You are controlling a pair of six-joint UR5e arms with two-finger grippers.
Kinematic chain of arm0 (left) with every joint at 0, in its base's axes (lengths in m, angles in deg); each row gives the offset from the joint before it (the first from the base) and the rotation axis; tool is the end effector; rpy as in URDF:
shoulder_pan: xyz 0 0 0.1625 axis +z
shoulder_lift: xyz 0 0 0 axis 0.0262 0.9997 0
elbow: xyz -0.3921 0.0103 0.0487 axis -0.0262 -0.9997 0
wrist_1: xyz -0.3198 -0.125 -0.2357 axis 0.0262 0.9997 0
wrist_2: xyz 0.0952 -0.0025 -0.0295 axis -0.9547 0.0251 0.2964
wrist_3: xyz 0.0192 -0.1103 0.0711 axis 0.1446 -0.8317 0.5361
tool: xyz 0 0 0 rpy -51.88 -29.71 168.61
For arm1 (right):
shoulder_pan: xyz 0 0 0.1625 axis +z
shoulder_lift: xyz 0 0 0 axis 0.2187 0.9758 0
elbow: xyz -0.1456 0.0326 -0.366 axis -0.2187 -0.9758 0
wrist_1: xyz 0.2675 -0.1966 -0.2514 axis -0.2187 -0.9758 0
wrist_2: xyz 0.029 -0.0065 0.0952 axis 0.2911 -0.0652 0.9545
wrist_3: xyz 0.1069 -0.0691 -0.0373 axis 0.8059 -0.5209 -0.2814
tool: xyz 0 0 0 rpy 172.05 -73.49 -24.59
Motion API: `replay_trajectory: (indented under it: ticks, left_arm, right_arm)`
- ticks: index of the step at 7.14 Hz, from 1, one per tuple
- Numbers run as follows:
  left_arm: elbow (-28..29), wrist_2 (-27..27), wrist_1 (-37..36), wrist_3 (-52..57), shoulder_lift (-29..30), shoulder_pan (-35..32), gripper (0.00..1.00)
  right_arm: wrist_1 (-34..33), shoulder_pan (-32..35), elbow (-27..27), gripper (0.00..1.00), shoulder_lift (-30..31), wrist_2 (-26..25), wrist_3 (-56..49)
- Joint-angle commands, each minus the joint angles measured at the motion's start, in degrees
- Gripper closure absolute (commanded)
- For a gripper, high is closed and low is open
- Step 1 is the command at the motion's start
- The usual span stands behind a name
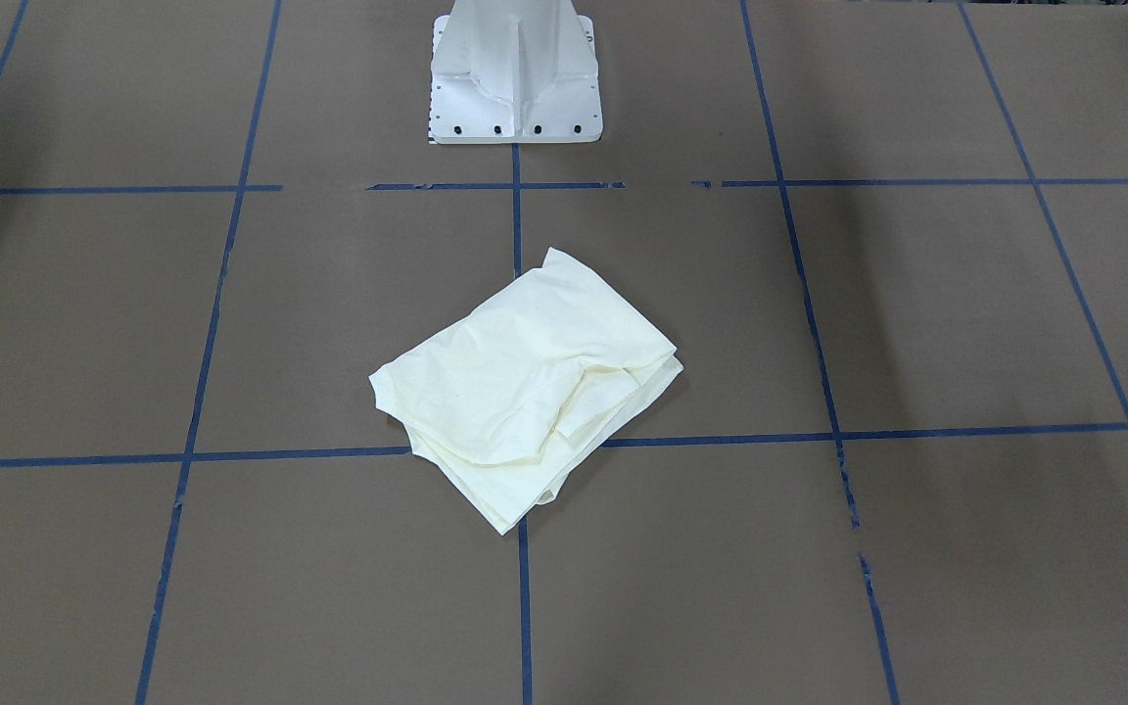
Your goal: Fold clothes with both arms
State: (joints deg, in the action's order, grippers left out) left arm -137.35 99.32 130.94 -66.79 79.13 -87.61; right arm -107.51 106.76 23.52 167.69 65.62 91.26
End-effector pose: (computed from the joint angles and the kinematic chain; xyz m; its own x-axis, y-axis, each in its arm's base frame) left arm -0.0347 -0.4762 0.6462 0.7160 0.2019 -0.6683 -0.1137 0.9782 0.1738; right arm 0.0682 -0.4234 0.6678 0.6823 0.1216 0.7209 -0.1299 0.9905 -0.0442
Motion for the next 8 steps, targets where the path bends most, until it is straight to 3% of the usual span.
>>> replay_trajectory:
  ticks: [1, 8]
  left_arm:
    - [0.25, 0.03, -0.04, -0.24, 0.01, 0.0, 0.0]
    - [0.51, 2.32, 0.49, -11.49, -0.17, 0.08, 0.0]
  right_arm:
    - [0.28, 0.0, 0.04, 0.0, 0.06, -0.08, 0.52]
    - [0.28, 0.0, 0.04, 0.0, 0.06, 0.01, 0.52]
